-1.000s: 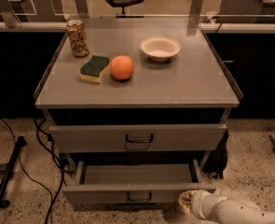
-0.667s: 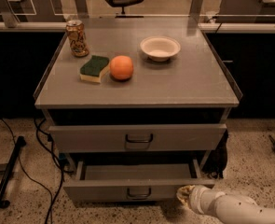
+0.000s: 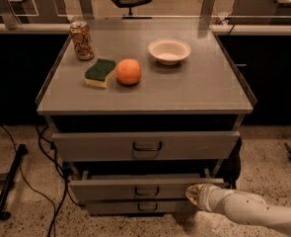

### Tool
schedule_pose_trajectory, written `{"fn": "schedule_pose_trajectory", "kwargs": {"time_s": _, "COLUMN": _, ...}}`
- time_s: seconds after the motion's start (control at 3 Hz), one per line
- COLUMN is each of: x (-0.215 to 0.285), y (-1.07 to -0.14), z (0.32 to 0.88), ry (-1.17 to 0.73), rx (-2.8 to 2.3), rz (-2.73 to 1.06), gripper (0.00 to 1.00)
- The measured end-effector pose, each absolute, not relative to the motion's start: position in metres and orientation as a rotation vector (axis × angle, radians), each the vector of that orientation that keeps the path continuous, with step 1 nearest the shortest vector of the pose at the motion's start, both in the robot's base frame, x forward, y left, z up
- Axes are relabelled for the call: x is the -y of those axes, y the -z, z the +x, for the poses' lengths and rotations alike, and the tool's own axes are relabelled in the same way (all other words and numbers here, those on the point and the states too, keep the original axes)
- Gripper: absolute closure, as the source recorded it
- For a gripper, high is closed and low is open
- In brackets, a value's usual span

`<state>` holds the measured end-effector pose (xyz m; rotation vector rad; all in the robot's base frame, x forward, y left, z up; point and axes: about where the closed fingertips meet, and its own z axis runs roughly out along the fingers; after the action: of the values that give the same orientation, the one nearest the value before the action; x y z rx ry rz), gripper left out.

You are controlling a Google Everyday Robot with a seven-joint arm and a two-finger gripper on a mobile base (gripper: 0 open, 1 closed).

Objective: Close middle drawer

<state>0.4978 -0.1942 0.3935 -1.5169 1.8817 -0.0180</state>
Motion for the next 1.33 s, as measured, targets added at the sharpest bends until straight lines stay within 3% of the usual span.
{"fn": "schedule_pose_trajectory", "kwargs": {"time_s": 1.33, "x": 0.184, "y": -0.385, "z": 0.547, "ry": 0.047, "rx": -1.882, "rz": -1.548, "gripper": 1.0}}
